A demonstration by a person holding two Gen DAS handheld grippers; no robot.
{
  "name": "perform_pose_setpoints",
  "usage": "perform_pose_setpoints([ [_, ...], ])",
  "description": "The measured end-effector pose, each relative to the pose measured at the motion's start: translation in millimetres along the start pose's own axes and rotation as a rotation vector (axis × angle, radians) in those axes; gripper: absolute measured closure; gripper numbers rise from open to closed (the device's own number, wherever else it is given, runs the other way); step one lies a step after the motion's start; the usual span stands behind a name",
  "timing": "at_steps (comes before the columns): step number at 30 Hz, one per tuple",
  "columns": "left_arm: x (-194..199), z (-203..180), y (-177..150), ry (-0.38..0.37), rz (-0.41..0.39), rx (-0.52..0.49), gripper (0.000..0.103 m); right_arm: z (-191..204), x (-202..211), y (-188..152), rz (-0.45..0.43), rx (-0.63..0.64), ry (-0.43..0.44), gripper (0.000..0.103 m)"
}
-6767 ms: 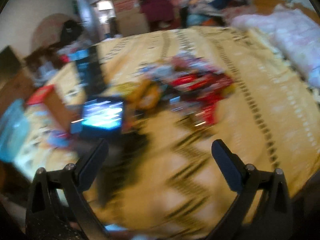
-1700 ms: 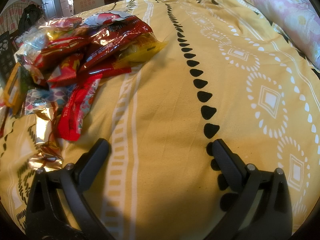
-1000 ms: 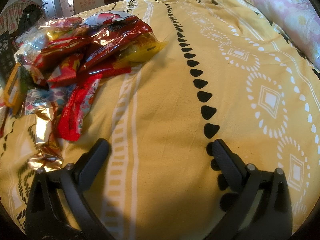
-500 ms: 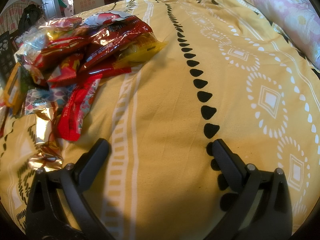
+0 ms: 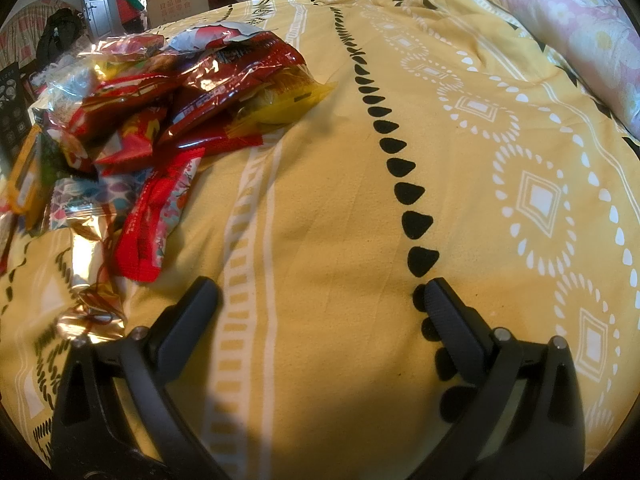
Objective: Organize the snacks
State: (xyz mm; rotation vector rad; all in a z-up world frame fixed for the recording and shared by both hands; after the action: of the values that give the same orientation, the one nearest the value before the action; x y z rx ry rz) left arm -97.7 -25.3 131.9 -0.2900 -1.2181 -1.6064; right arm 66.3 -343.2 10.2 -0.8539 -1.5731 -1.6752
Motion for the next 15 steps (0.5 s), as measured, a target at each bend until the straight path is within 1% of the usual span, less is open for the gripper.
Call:
perform_pose_setpoints([
  [3, -8.0, -0.2, -0.7, -0.011, 0.029, 0.000, 0.000, 0.2, 0.4, -0.3, 0.000, 0.000, 0.000, 0.000],
  [4, -11.8, -0.2, -1.0, -0.004, 0.038, 0.001, 0.000, 0.3, 0.5, -0.4, 0.000, 0.000, 0.000, 0.000],
  [6, -17.7, -0.4, -1.7, 0.011, 0.040, 0.004, 0.000, 0.4, 0.7, -0.5, 0.000, 0.000, 0.000, 0.000],
  [8, -18.8, -0.5, -1.6, -0.001, 0.035, 0.007, 0.000, 0.0, 0.1, 0.0, 0.000, 0.000, 0.000, 0.000],
  [10, -19.4, -1.4, -0.9, -0.024, 0.055, 0.007, 0.000, 0.1, 0.3, -0.1, 0.000, 0.000, 0.000, 0.000],
  [15, -18.6, -1.5, -0.7, -0.017, 0.056, 0.007, 0.000, 0.2, 0.5, -0.1, 0.000, 0.000, 0.000, 0.000],
])
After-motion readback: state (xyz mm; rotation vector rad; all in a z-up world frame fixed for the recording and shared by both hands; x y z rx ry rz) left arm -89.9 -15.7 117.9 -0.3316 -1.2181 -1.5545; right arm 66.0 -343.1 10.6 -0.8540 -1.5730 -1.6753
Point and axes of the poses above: each gripper's, at about its wrist camera, not at the fingertips, and x roughly against the way its jaws point, z to its left, y to its top, the point moved 4 cm from there along -x, roughly the way its jaws point, and after that the axes turned 14 degrees about y, right-handed, at the moved point
